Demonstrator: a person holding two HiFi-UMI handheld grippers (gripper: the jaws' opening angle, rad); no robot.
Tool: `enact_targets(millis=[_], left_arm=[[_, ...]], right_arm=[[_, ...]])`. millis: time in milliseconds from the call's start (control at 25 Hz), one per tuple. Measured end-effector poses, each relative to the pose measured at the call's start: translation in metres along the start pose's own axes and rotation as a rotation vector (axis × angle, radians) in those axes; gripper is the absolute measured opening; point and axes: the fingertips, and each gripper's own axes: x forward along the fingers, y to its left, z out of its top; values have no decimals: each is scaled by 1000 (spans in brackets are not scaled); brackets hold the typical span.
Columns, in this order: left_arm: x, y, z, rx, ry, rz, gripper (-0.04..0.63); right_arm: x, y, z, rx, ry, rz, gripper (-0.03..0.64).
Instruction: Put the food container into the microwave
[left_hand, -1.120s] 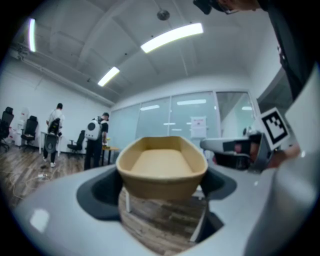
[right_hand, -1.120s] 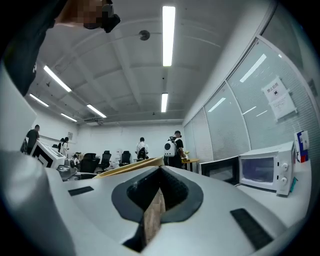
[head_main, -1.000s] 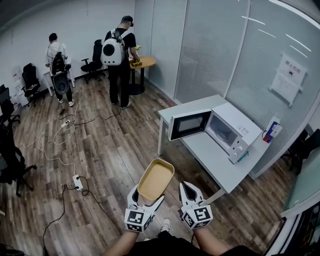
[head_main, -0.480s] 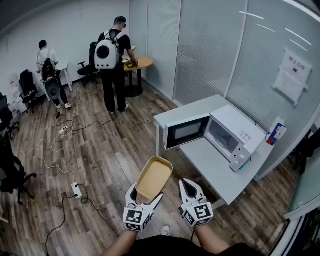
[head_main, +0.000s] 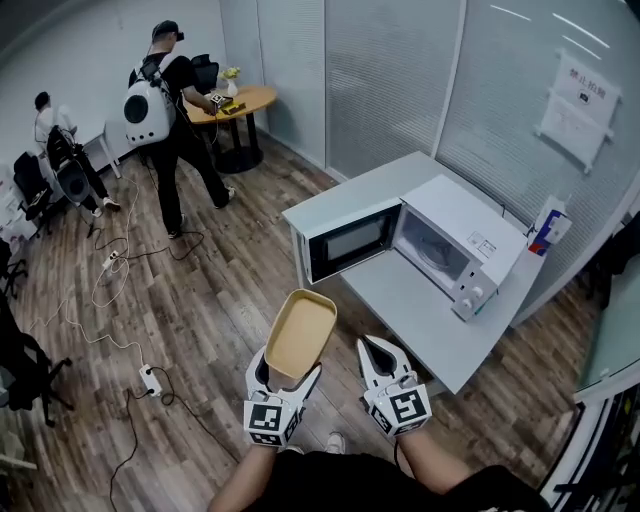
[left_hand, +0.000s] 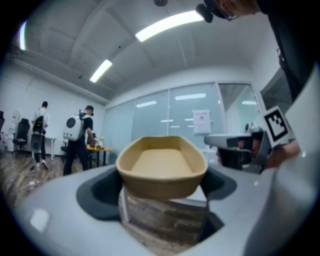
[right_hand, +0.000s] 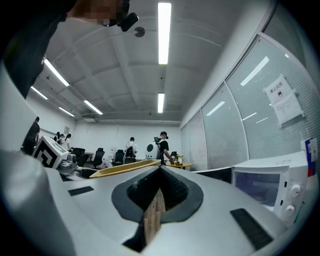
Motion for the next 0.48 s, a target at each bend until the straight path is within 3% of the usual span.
enact_targets(millis=[280, 480], left_arm=[[41, 1, -8, 6, 30, -55, 480], [81, 6, -6, 26, 23, -124, 480]], right_arm=[[12, -28, -7, 10, 7, -66, 6], [30, -52, -16, -39, 21, -144, 6]])
